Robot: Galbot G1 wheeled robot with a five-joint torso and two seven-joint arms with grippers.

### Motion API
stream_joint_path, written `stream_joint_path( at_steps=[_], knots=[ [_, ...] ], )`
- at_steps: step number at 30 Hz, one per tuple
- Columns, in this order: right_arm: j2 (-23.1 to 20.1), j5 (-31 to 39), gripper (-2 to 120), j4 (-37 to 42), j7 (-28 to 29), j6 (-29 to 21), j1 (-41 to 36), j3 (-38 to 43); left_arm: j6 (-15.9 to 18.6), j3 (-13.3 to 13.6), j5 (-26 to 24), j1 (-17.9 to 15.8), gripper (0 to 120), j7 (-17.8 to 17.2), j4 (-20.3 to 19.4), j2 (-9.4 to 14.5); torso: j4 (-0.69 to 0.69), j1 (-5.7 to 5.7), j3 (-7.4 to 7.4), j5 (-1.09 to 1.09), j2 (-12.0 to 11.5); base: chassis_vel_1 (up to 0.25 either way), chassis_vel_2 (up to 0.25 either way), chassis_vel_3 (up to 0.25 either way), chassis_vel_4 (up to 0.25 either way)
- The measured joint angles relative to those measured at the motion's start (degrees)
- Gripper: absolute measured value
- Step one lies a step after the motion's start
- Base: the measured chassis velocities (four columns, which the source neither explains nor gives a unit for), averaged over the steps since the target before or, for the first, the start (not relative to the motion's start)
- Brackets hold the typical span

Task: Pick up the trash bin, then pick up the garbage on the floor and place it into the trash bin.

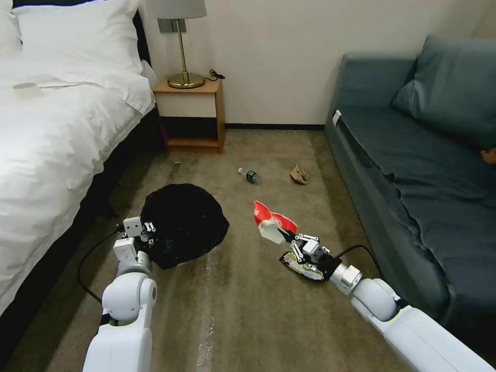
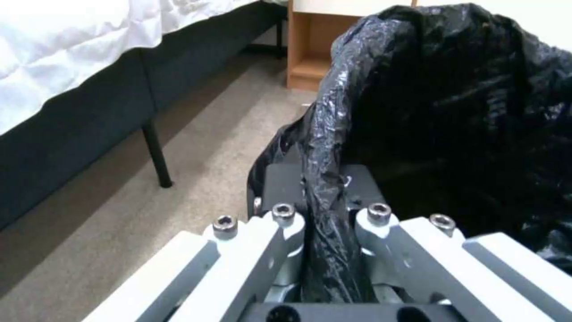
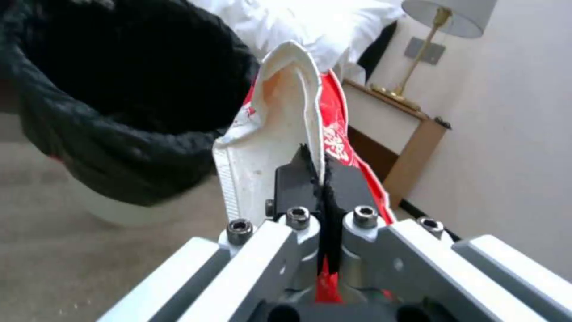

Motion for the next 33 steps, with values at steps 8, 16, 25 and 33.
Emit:
stream_joint_path(
  at_steps=[8, 16, 25, 33],
  knots=[
    [0.17, -0.02, 0, 1.32, 0.6, -0.35, 0.8, -1.58, 0.07, 0.23, 0.24, -0.24, 5, -0.09, 0.62, -0.1, -0.01, 0.0, 0.0, -0.01, 0.0, 0.0, 0.0, 0.0, 0.0],
    [1.85, 0.45, 0, 3.42, 3.16, -2.69, 5.73, -8.15, -1.41, 0.25, 0.83, 0.58, 5, 0.33, 0.65, -0.94, 0.0, 0.0, 0.0, 0.0, 0.0, 0.0, 0.0, 0.0, 0.0],
    [2.82, 0.77, 0, 3.18, 4.7, -3.13, 8.51, -11.14, -1.16, 0.63, 1.67, -0.14, 5, 0.37, 0.33, -1.28, 0.0, 0.0, 0.0, 0.0, 0.0, 0.0, 0.0, 0.0, 0.0],
    [4.05, 0.78, 0, 2.47, 5.99, -3.58, 11.2, -14.15, -1.15, 1.22, 2.21, -0.78, 5, 0.42, 1.12, -1.9, 0.0, 0.0, 0.0, -0.01, 0.0, 0.0, 0.0, 0.0, 0.0]
  ],
)
